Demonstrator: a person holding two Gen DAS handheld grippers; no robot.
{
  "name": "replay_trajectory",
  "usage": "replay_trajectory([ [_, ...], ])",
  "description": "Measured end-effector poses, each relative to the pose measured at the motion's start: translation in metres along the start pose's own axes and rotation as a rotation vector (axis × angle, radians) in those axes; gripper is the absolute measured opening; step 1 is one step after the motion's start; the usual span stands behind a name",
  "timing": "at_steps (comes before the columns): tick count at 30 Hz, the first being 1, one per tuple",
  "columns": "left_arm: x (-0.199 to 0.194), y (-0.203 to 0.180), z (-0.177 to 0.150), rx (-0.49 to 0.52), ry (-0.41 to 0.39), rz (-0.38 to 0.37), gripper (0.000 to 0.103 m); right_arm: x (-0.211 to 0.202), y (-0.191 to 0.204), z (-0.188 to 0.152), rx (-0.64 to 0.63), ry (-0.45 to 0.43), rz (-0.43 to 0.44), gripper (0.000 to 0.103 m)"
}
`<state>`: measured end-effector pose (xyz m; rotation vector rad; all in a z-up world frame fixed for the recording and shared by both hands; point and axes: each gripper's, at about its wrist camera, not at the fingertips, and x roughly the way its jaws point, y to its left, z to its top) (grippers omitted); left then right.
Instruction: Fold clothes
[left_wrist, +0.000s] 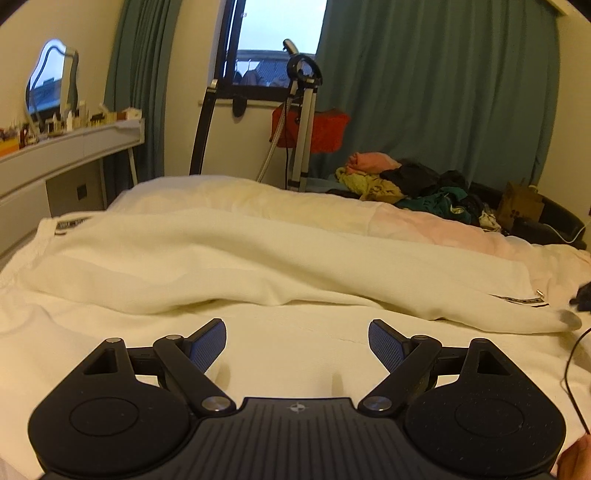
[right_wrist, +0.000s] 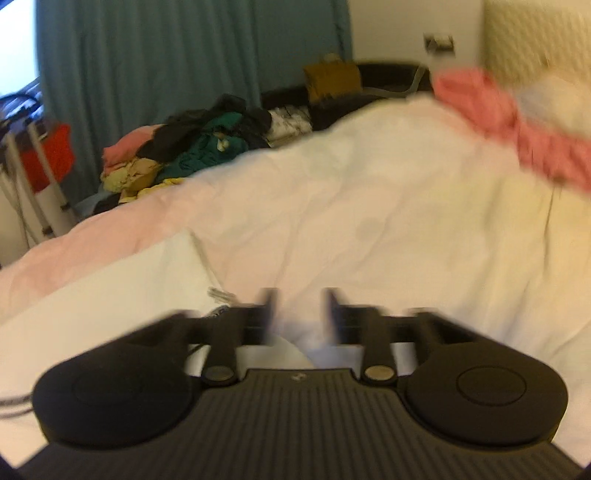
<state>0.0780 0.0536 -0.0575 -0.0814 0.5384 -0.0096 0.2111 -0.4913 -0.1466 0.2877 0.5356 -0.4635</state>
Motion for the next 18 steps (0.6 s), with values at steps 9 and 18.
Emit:
replay_trajectory([
  [9, -0.038, -0.002, 0.002, 0.043, -0.072, -0.016, 0.087, -0.149, 0.071, 0.012, -0.210, -0.075, 0.301, 0.085],
  [18, -0.078, -0.005, -0.009, 0.073, -0.113, -0.022, 0.089, -0.249, 0.098, -0.049, -0.187, -0.038, 0.512, 0.085],
])
